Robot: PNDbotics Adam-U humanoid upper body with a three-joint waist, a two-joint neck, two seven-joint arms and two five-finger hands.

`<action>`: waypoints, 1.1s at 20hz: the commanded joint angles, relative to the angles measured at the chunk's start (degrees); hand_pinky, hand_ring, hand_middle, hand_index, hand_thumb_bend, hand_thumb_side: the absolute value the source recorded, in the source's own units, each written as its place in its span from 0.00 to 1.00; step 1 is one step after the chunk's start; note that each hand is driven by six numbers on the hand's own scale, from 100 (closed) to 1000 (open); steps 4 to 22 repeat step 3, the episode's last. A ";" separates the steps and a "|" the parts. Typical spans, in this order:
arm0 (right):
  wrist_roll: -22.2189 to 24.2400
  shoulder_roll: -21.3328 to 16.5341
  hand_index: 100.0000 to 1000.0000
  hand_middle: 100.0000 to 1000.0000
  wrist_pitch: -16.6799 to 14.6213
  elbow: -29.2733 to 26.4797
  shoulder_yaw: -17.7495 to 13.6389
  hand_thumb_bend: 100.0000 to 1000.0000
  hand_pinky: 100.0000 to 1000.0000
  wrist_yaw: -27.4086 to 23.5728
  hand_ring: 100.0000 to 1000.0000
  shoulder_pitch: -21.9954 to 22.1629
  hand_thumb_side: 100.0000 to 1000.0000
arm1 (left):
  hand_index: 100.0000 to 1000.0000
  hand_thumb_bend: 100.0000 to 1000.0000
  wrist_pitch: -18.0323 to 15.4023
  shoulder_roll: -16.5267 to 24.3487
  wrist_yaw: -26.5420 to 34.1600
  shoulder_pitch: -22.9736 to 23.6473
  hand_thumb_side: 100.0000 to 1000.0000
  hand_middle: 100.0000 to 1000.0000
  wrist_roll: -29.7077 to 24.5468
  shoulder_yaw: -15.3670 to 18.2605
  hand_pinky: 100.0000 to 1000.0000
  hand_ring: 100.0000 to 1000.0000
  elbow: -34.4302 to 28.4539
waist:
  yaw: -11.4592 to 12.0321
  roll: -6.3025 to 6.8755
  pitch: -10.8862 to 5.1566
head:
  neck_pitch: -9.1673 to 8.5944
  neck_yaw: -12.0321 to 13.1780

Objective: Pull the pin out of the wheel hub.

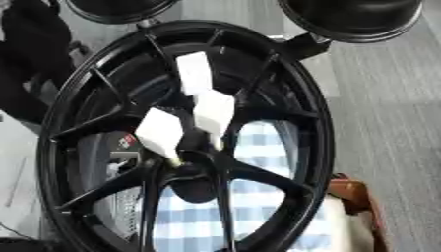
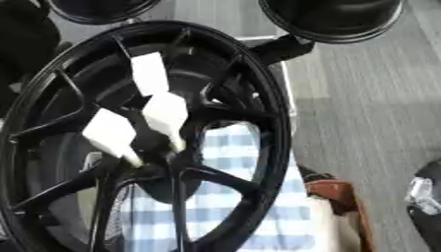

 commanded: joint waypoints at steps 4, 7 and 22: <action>0.05 -0.61 0.67 0.47 0.08 -0.69 -0.18 0.00 0.67 -0.20 0.42 -0.17 0.43 | 0.75 0.00 -0.68 2.27 -0.32 -1.08 0.16 0.61 -3.49 -1.31 0.81 0.72 -12.34 | -0.09 0.11 -0.78 | -0.05 0.02; 0.05 -0.61 0.67 0.47 0.08 -0.69 -0.18 0.00 0.67 -0.20 0.42 -0.17 0.43 | 0.75 0.00 -0.68 2.27 -0.32 -1.08 0.16 0.61 -3.49 -1.31 0.81 0.72 -12.34 | -0.09 0.11 -0.78 | -0.05 0.02; 0.05 -0.61 0.67 0.47 0.08 -0.69 -0.18 0.00 0.67 -0.20 0.42 -0.17 0.43 | 0.75 0.00 -0.68 2.27 -0.32 -1.08 0.16 0.61 -3.49 -1.31 0.81 0.72 -12.34 | -0.09 0.11 -0.78 | -0.05 0.02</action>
